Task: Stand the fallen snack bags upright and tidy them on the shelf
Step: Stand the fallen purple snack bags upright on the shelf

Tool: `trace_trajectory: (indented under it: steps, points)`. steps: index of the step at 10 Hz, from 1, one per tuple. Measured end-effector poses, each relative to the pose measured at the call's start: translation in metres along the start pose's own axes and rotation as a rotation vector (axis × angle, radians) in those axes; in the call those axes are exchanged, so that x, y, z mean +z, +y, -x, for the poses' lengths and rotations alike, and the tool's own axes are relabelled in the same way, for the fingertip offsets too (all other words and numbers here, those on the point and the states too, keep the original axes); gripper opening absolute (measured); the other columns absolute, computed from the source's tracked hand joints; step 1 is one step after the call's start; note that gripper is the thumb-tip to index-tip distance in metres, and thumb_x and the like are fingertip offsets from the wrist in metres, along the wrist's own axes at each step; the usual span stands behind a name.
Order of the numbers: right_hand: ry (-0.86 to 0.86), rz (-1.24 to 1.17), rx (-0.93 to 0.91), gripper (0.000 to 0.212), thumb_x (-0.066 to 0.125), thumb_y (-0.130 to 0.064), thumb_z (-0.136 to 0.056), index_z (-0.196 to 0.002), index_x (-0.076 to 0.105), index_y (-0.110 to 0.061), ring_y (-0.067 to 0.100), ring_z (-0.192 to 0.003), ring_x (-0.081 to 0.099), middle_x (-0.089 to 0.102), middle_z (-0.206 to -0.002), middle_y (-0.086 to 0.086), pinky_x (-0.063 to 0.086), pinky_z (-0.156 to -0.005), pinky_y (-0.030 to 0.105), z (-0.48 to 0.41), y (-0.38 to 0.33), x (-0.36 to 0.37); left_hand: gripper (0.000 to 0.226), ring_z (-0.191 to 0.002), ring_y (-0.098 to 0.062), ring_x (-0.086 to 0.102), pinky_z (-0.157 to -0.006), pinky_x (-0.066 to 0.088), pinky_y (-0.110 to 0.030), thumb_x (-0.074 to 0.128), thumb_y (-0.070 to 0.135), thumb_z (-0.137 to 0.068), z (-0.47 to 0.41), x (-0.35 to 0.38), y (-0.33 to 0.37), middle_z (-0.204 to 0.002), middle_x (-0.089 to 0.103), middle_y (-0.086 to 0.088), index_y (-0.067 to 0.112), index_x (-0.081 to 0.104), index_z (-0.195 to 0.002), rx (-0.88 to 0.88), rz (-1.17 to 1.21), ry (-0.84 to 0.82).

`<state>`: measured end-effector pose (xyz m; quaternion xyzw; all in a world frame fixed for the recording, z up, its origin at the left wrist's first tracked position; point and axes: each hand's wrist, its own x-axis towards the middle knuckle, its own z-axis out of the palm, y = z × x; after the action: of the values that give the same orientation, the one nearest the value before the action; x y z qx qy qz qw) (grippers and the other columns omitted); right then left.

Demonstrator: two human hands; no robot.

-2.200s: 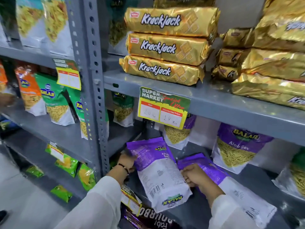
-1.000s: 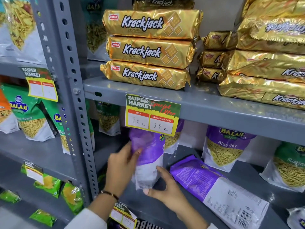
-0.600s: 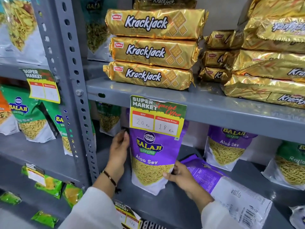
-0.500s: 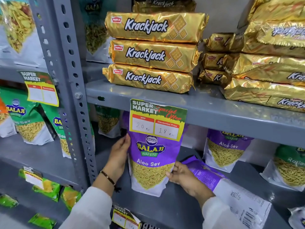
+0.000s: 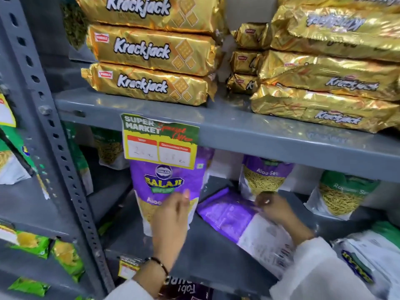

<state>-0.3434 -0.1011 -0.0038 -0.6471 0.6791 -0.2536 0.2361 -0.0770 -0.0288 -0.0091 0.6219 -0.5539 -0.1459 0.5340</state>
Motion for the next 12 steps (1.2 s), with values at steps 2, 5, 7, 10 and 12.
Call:
trace_trajectory:
  steps: [2,5,7,10,12]
  points:
    - [-0.226,0.454,0.201,0.032,0.039,-0.02,-0.092,-0.109,0.06,-0.003,0.03,-0.121,0.05,0.058,-0.122,0.018,0.037,-0.093,0.03,0.001,0.063,-0.027,0.043,-0.041,-0.02,0.061,-0.033,0.034,-0.015,0.04,0.054,-0.086,0.035,0.089,-0.007,-0.07,0.065,-0.007,0.013,0.052,-0.093,-0.774,0.204,-0.693]
    - [-0.226,-0.068,0.368,0.034,0.05,-0.005,-0.083,-0.053,0.049,-0.021,0.006,-0.042,0.047,0.048,-0.051,-0.006,0.039,-0.045,0.019,0.018,0.089,-0.036,0.01,-0.036,-0.005,0.058,-0.038,0.047,-0.016,0.058,0.007,-0.084,0.045,0.112,0.028,-0.052,0.064,0.003,0.013,0.058,-0.076,-0.851,0.607,-0.319]
    - [0.014,-0.635,0.211,0.05,0.036,0.022,-0.079,-0.044,0.049,-0.012,0.002,-0.032,0.041,0.048,-0.032,-0.007,0.033,-0.032,0.011,0.044,0.108,-0.044,0.024,-0.059,-0.005,0.064,-0.054,0.056,-0.02,0.058,-0.002,-0.081,0.021,0.092,0.078,-0.061,0.069,0.007,0.014,0.07,-0.069,-0.382,0.641,-0.394]
    - [0.176,-0.756,0.135,0.044,0.054,0.011,-0.078,-0.048,0.051,-0.02,0.013,-0.054,0.043,0.05,-0.042,-0.009,0.04,-0.047,0.021,0.06,0.121,-0.022,0.03,-0.06,0.004,0.064,-0.057,0.054,-0.017,0.055,-0.004,-0.083,0.011,0.104,0.085,-0.06,0.073,0.014,0.019,0.07,-0.071,-0.246,0.611,-0.455]
    - [0.256,-0.632,-0.048,0.029,0.074,-0.004,-0.066,-0.062,0.061,-0.03,0.005,-0.061,0.053,0.06,-0.067,-0.007,0.045,-0.061,0.02,0.1,0.109,-0.001,0.014,-0.072,-0.001,0.065,-0.074,0.052,-0.033,0.061,0.006,-0.082,0.015,0.11,0.09,-0.071,0.075,0.015,0.019,0.068,-0.083,-0.136,0.564,-0.452]
